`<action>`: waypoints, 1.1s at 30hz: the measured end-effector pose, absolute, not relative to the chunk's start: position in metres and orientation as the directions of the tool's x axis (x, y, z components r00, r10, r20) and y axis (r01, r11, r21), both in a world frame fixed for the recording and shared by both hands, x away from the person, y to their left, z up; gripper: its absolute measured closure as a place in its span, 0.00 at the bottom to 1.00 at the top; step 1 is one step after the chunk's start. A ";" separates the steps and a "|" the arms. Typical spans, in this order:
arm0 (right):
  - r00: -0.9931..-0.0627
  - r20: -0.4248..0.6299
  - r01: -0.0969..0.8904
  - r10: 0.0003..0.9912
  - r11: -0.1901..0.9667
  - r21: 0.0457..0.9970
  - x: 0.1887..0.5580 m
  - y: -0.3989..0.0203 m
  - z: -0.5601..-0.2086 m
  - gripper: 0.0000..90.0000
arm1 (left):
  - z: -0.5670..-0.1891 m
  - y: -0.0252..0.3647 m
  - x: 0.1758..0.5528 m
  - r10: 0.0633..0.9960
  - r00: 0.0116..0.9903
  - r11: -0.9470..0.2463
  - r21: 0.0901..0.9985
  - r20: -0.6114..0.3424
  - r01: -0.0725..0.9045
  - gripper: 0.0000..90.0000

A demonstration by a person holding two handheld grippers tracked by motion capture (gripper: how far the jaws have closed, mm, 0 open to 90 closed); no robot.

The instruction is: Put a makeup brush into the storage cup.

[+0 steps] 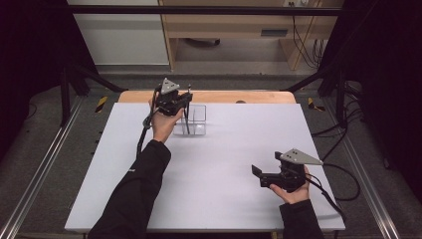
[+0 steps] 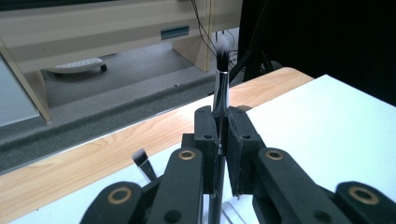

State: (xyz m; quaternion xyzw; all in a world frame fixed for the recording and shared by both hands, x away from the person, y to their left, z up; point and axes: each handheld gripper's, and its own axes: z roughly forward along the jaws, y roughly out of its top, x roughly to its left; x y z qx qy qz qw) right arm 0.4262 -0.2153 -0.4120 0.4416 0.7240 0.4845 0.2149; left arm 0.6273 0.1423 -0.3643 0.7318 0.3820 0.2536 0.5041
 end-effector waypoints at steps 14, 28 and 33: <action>-0.518 0.114 0.430 0.848 0.143 0.891 0.426 -0.215 -0.412 0.04 | -0.378 0.148 0.622 0.815 0.580 -0.200 0.927 -0.024 0.319 0.92; -0.518 0.112 0.432 0.848 0.146 0.890 0.426 -0.214 -0.412 0.04 | -0.398 0.147 0.618 0.815 0.580 -0.224 0.907 -0.027 0.357 0.92; -0.516 0.114 0.430 0.849 0.141 0.892 0.425 -0.213 -0.411 0.04 | -0.399 0.147 0.614 0.811 0.584 -0.232 0.902 -0.027 0.365 0.90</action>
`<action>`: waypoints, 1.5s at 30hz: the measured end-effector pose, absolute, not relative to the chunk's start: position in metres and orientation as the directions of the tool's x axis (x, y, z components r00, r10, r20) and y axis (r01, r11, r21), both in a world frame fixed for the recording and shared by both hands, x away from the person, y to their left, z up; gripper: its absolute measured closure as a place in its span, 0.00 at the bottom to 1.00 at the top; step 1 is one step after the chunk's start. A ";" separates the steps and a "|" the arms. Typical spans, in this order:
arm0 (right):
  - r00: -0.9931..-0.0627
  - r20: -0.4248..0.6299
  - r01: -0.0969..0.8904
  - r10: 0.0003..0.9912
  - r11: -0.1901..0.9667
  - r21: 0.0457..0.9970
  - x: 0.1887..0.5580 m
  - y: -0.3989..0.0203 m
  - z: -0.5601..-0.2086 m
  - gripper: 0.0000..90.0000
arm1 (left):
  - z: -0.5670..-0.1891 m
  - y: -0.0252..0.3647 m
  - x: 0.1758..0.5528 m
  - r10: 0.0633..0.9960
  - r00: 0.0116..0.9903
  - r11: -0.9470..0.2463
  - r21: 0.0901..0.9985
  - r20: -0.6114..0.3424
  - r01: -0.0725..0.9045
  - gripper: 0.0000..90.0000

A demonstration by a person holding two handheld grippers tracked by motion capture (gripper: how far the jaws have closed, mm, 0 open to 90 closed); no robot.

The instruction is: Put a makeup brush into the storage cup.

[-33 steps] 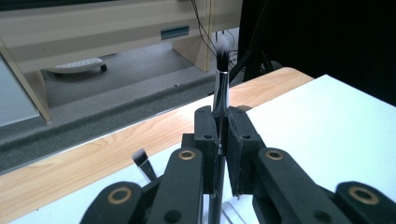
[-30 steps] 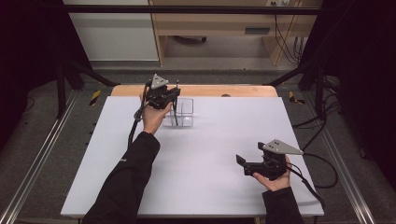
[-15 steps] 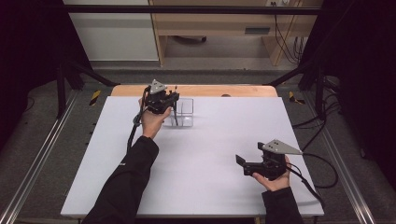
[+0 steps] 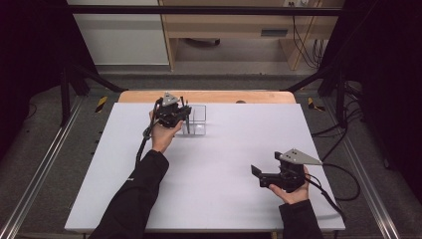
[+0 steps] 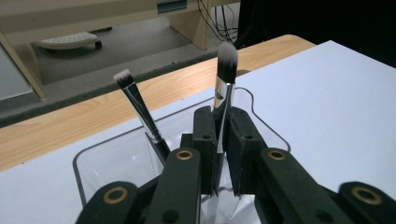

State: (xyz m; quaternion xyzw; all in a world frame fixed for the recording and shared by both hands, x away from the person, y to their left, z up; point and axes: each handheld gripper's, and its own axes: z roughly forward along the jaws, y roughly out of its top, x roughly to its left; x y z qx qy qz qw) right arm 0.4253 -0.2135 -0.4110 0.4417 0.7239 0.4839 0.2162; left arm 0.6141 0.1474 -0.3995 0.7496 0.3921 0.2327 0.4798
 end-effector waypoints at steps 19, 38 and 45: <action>-0.515 0.108 0.419 0.850 0.139 0.897 0.424 -0.215 -0.408 0.03 | -0.389 0.167 0.571 0.785 0.619 -0.224 0.915 -0.034 0.335 0.52; -0.510 0.104 0.400 0.854 0.128 0.908 0.421 -0.218 -0.403 0.03 | -0.383 0.177 0.519 0.750 0.661 -0.231 0.924 -0.030 0.304 0.25; -0.511 0.103 0.395 0.854 0.126 0.910 0.421 -0.219 -0.403 0.03 | -0.389 0.182 0.500 0.731 0.682 -0.255 0.916 -0.028 0.311 0.21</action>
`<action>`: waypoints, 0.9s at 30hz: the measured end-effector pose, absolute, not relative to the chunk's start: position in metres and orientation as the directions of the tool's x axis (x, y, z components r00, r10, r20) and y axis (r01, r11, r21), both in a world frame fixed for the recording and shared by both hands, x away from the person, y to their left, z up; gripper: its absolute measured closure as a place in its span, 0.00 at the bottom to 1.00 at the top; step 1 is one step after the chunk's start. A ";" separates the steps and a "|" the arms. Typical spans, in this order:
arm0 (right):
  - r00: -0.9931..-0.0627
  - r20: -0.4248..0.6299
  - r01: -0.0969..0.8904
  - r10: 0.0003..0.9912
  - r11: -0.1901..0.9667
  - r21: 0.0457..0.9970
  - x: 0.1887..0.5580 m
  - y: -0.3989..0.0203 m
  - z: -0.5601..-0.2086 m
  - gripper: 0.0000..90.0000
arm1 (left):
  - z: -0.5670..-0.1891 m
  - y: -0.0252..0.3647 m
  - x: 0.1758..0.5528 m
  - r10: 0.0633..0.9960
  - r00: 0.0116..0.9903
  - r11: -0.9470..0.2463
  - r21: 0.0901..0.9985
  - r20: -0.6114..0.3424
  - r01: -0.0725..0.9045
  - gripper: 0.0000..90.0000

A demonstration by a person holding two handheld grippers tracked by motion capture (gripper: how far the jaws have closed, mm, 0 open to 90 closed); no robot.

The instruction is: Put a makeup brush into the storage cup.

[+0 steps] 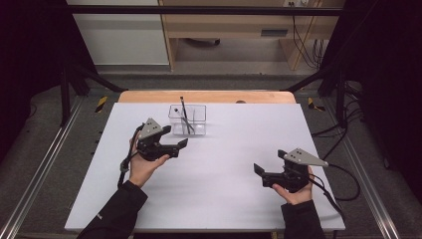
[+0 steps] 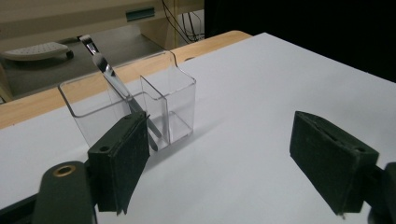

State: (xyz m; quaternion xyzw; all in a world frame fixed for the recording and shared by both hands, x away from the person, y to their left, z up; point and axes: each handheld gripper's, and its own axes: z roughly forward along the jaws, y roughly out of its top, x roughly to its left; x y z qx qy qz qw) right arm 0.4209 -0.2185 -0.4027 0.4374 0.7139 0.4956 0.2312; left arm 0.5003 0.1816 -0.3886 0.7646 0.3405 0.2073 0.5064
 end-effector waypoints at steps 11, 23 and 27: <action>-0.513 0.099 0.392 0.853 0.130 0.911 0.421 -0.219 -0.403 0.03 | -0.401 0.196 0.478 0.733 0.678 -0.242 0.910 -0.055 0.336 0.17; -0.514 0.098 0.394 0.852 0.133 0.909 0.420 -0.219 -0.403 0.02 | -0.420 0.222 0.455 0.762 0.640 -0.192 0.908 -0.101 0.372 0.16; -0.511 0.099 0.397 0.854 0.133 0.908 0.420 -0.220 -0.403 0.02 | -0.426 0.228 0.450 0.766 0.633 -0.181 0.905 -0.116 0.385 0.15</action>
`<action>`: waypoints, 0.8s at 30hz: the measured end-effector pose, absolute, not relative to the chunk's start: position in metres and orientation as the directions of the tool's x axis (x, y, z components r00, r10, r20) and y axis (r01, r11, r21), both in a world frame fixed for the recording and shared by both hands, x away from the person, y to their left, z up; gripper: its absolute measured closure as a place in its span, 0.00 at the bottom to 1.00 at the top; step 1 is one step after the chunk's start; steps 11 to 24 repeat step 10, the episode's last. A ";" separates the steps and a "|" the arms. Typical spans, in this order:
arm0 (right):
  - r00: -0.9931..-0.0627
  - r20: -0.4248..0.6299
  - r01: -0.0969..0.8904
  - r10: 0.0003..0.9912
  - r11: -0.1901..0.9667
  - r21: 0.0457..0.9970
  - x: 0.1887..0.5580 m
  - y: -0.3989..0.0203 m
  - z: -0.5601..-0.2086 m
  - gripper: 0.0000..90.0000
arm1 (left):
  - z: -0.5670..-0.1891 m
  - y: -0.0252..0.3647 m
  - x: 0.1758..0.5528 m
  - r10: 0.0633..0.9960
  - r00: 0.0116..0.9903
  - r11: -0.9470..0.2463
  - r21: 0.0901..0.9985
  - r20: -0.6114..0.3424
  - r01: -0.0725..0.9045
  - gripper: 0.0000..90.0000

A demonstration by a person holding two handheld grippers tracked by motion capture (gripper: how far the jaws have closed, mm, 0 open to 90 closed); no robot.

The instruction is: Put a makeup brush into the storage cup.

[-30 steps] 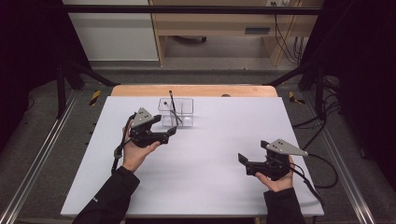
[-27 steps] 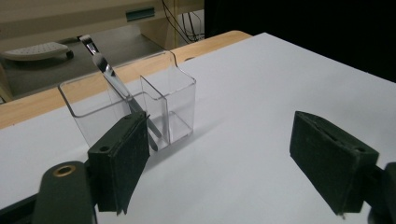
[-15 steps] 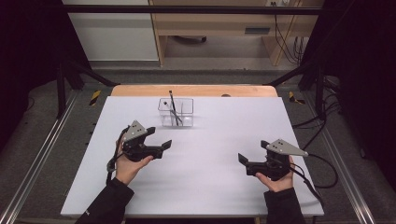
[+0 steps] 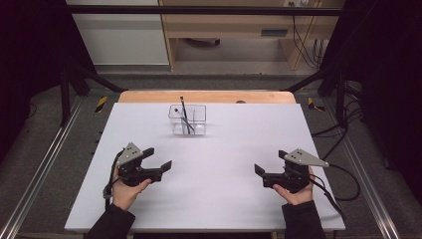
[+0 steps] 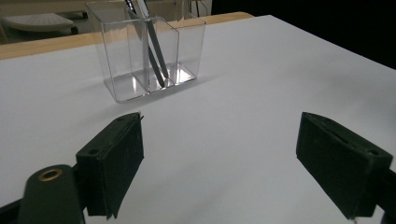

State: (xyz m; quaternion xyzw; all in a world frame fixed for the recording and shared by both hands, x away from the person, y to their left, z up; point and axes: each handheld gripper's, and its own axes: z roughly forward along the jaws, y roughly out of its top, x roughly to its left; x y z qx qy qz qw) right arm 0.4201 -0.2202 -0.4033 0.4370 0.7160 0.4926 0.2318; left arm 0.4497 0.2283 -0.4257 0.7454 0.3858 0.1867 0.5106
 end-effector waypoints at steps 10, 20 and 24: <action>-0.511 0.102 0.407 0.854 0.136 0.903 0.421 -0.219 -0.406 0.02 | -0.431 0.236 0.445 0.772 0.625 -0.184 0.900 -0.117 0.396 0.15; -0.511 0.102 0.407 0.854 0.136 0.903 0.421 -0.219 -0.406 0.02 | -0.431 0.236 0.445 0.772 0.625 -0.184 0.900 -0.117 0.396 0.15; -0.511 0.102 0.407 0.854 0.136 0.903 0.421 -0.219 -0.406 0.02 | -0.431 0.236 0.445 0.772 0.625 -0.184 0.900 -0.117 0.396 0.15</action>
